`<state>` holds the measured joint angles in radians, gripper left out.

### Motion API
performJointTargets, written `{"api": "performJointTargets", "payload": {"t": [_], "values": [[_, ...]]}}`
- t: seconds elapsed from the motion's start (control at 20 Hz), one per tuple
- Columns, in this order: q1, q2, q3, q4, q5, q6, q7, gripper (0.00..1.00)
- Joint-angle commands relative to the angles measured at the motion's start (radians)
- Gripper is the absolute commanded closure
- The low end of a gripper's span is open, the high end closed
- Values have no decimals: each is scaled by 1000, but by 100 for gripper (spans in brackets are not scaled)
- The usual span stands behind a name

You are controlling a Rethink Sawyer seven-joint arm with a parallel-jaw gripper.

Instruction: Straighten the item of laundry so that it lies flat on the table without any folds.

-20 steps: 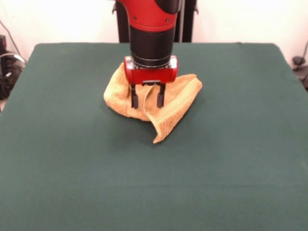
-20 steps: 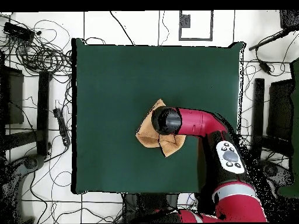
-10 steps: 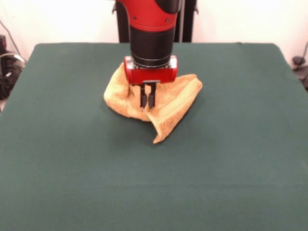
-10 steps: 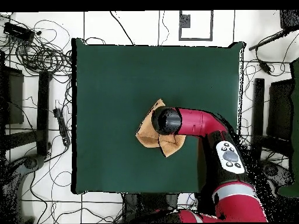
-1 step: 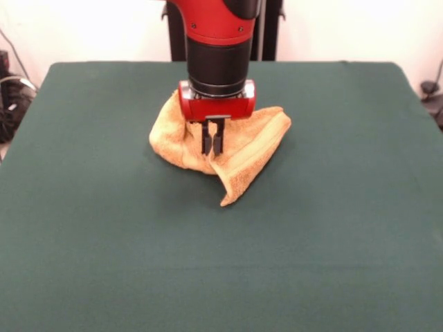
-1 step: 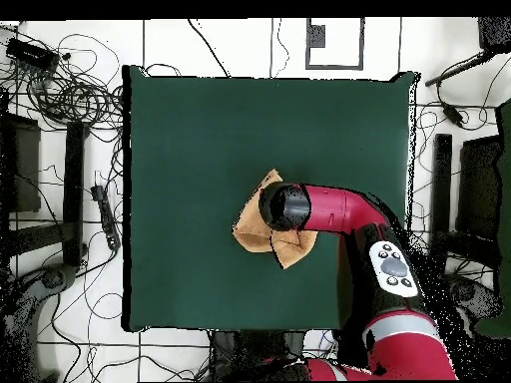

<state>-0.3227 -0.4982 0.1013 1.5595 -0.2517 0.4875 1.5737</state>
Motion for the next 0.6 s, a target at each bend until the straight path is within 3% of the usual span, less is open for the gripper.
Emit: {"api": "performJointTargets", "payload": {"t": [0.05, 0.6], "values": [[30, 24, 32, 62, 20, 44, 126, 100], [31, -26, 43, 164, 41, 35, 153, 100]]}}
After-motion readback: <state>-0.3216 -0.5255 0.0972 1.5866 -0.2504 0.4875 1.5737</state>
